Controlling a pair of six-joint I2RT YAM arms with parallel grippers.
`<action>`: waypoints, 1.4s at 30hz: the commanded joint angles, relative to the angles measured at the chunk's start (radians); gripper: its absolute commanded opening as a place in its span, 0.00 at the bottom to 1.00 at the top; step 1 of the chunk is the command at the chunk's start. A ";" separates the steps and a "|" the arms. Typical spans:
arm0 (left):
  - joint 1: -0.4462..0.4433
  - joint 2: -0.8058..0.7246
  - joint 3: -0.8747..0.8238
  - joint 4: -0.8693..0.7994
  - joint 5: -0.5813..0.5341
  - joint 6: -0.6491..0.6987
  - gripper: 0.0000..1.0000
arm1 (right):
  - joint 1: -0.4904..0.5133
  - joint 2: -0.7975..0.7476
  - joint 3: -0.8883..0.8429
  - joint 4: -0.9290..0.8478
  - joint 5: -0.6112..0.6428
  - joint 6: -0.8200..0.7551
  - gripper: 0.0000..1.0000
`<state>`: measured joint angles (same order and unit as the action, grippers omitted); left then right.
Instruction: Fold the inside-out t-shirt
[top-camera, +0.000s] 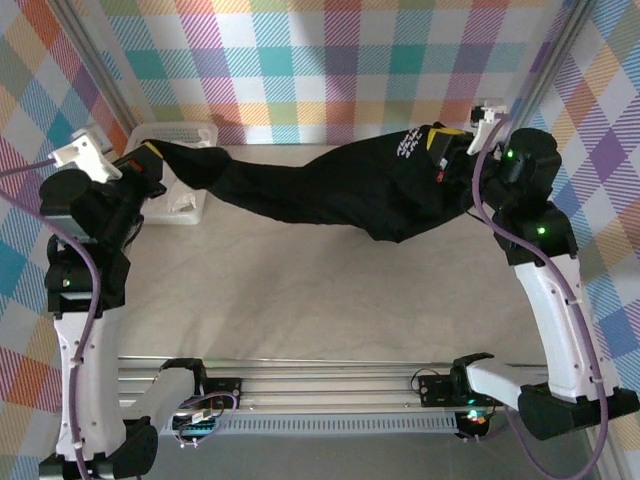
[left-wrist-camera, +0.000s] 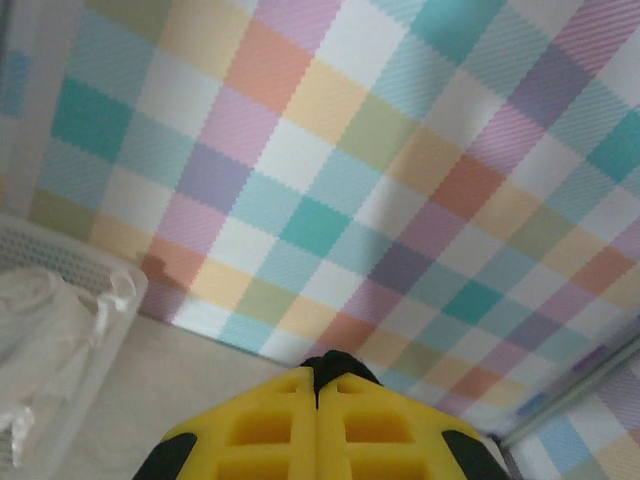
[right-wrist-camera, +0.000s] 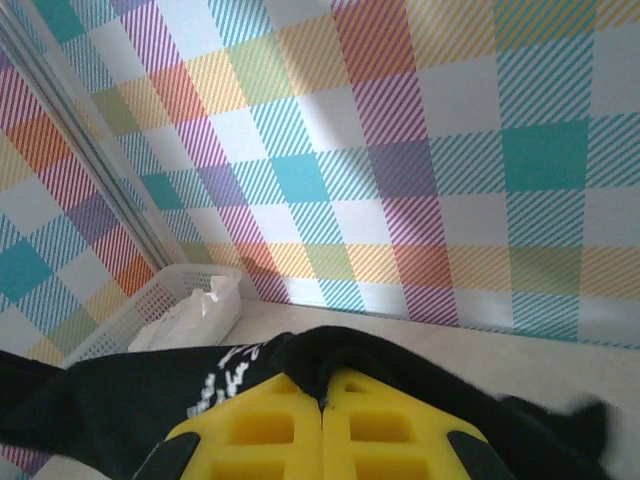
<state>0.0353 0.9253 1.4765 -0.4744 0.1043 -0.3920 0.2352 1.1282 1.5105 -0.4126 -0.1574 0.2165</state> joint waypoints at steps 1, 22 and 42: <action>0.017 -0.005 0.009 -0.034 -0.089 0.057 0.00 | 0.000 0.051 -0.047 -0.052 -0.009 -0.017 0.04; 0.017 0.011 -0.299 -0.053 -0.004 0.079 0.00 | 0.115 0.609 -0.148 -0.108 0.048 -0.068 0.43; 0.017 0.011 -0.311 -0.035 0.033 0.077 0.00 | 0.213 0.578 -0.385 -0.069 0.203 -0.033 0.35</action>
<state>0.0353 0.9524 1.1717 -0.5472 0.1223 -0.3244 0.4515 1.6943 1.1126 -0.5037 0.0349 0.1799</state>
